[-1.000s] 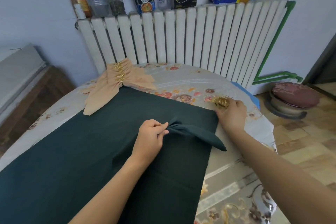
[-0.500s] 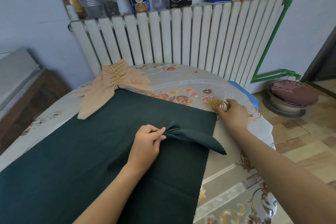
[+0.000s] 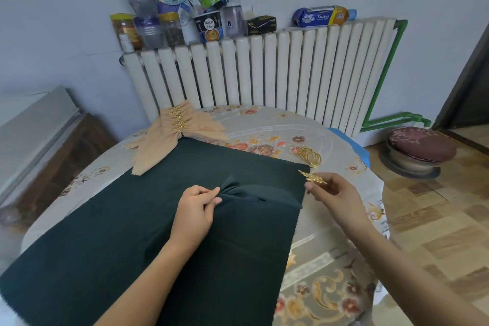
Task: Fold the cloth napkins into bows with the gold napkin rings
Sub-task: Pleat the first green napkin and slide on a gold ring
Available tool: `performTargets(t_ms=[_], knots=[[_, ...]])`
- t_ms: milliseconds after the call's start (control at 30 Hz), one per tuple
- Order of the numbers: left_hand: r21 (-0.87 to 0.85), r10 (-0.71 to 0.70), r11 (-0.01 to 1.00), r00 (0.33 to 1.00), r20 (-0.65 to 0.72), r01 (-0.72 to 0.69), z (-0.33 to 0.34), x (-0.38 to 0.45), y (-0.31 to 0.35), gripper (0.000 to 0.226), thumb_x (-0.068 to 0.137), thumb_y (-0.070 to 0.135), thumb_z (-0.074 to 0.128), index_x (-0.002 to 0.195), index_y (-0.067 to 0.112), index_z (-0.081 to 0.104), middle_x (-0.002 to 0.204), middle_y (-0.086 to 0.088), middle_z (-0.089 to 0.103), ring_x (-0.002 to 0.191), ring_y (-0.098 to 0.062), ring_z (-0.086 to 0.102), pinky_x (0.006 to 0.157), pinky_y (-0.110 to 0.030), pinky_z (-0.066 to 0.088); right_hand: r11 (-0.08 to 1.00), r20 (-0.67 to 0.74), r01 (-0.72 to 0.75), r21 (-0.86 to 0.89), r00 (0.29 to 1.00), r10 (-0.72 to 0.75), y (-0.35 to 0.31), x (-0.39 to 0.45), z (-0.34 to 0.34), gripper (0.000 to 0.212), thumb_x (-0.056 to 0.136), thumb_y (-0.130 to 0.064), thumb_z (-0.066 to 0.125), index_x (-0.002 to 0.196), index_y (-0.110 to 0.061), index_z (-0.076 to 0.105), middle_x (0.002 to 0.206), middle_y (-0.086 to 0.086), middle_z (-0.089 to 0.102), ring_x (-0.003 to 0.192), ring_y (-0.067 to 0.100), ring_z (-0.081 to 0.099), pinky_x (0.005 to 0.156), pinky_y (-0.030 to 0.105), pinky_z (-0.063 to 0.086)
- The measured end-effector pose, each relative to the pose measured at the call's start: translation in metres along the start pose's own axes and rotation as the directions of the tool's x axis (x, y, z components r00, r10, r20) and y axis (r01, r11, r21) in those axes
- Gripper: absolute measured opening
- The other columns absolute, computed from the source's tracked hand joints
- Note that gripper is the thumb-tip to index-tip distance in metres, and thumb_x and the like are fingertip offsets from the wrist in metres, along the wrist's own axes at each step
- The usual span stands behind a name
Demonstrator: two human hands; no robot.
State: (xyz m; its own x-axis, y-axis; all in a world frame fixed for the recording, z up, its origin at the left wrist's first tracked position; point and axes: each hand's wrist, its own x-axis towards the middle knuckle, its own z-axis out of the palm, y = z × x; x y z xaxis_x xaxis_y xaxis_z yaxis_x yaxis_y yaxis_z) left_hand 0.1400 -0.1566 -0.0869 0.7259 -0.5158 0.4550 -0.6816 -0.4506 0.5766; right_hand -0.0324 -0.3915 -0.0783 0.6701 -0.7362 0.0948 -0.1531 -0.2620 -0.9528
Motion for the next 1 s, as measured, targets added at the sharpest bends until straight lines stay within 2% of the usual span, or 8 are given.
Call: performTargets(t_ms=[133,267,400,500,567,700,834,1000], knots=[[0.006,-0.051,0.999,0.998,-0.042,0.051,-0.024,-0.016,0.002,0.023,0.086,0.006,0.065,0.108,0.009,0.071,0.083,0.005,0.06,0.089,-0.014,0.054,0.077,-0.011,0.036,0.994,0.089,0.041,0.099,0.995,-0.049,-0.013,-0.04,0.005,0.021,0.078,-0.031,0.074,0.096,-0.027,0.065,0.091,-0.007,0.071,0.09,0.009,0.066,0.085,0.03,0.053],[0.001,-0.098,0.995,0.992,-0.08,0.098,-0.038,-0.033,0.002,0.022,0.087,0.007,0.065,0.108,0.009,0.071,0.083,0.009,0.058,0.089,-0.015,0.055,0.078,-0.018,0.038,0.996,0.16,0.06,0.072,0.985,-0.071,-0.017,-0.064,0.012,0.029,0.076,-0.033,0.075,0.103,-0.032,0.063,0.096,-0.011,0.07,0.092,0.007,0.065,0.086,0.029,0.053],[-0.03,-0.085,0.996,0.991,-0.104,0.083,-0.05,-0.055,0.009,0.023,0.086,0.007,0.066,0.108,0.01,0.071,0.083,0.009,0.058,0.087,-0.012,0.055,0.075,-0.012,0.038,0.993,0.184,0.114,0.017,0.976,-0.115,-0.026,-0.086,0.025,0.033,0.077,-0.035,0.074,0.108,-0.033,0.061,0.096,-0.014,0.068,0.089,0.003,0.064,0.079,0.019,0.051],[-0.043,-0.027,0.999,0.993,-0.114,0.022,-0.053,-0.068,0.014,0.025,0.083,0.004,0.068,0.107,0.011,0.072,0.082,0.009,0.059,0.086,-0.007,0.054,0.076,-0.006,0.039,0.991,0.165,0.136,-0.001,0.977,-0.134,-0.037,-0.096,0.033,0.033,0.08,-0.033,0.071,0.111,-0.032,0.059,0.099,-0.017,0.065,0.089,0.0,0.061,0.069,0.006,0.046],[-0.031,0.025,0.999,0.992,-0.127,-0.029,-0.056,-0.075,0.015,0.027,0.081,0.001,0.07,0.105,0.011,0.072,0.081,0.012,0.058,0.083,-0.004,0.053,0.078,-0.003,0.037,0.989,0.152,0.148,-0.028,0.978,-0.142,-0.043,-0.1,0.035,0.032,0.082,-0.035,0.069,0.112,-0.034,0.057,0.101,-0.018,0.063,0.09,0.0,0.058,0.066,0.004,0.044],[-0.008,0.136,0.99,0.982,-0.135,-0.138,-0.064,-0.086,0.015,0.03,0.077,-0.001,0.073,0.104,0.012,0.073,0.079,0.009,0.059,0.082,-0.002,0.05,0.079,-0.007,0.039,0.976,0.301,0.184,-0.116,0.943,-0.142,-0.049,-0.106,0.036,0.031,0.082,-0.036,0.069,0.112,-0.034,0.062,0.106,-0.018,0.063,0.099,0.0,0.058,0.075,0.008,0.043],[-0.013,0.266,0.963,0.961,-0.079,-0.268,-0.067,-0.098,0.016,0.033,0.079,0.003,0.069,0.108,0.018,0.071,0.084,0.011,0.059,0.083,-0.003,0.051,0.08,-0.015,0.042,0.952,0.358,0.214,-0.218,0.925,-0.126,-0.051,-0.106,0.037,0.031,0.081,-0.035,0.071,0.11,-0.03,0.064,0.104,-0.016,0.064,0.094,-0.001,0.058,0.073,0.008,0.041],[-0.041,0.29,0.955,0.955,-0.065,-0.293,-0.07,-0.104,0.015,0.039,0.078,0.0,0.071,0.11,0.022,0.069,0.087,0.014,0.059,0.086,-0.001,0.052,0.081,-0.014,0.042,0.98,0.572,0.155,-0.124,0.818,-0.057,-0.055,-0.108,0.026,0.022,0.08,-0.032,0.073,0.101,-0.03,0.071,0.094,-0.009,0.071,0.089,0.006,0.064,0.082,0.025,0.048]])
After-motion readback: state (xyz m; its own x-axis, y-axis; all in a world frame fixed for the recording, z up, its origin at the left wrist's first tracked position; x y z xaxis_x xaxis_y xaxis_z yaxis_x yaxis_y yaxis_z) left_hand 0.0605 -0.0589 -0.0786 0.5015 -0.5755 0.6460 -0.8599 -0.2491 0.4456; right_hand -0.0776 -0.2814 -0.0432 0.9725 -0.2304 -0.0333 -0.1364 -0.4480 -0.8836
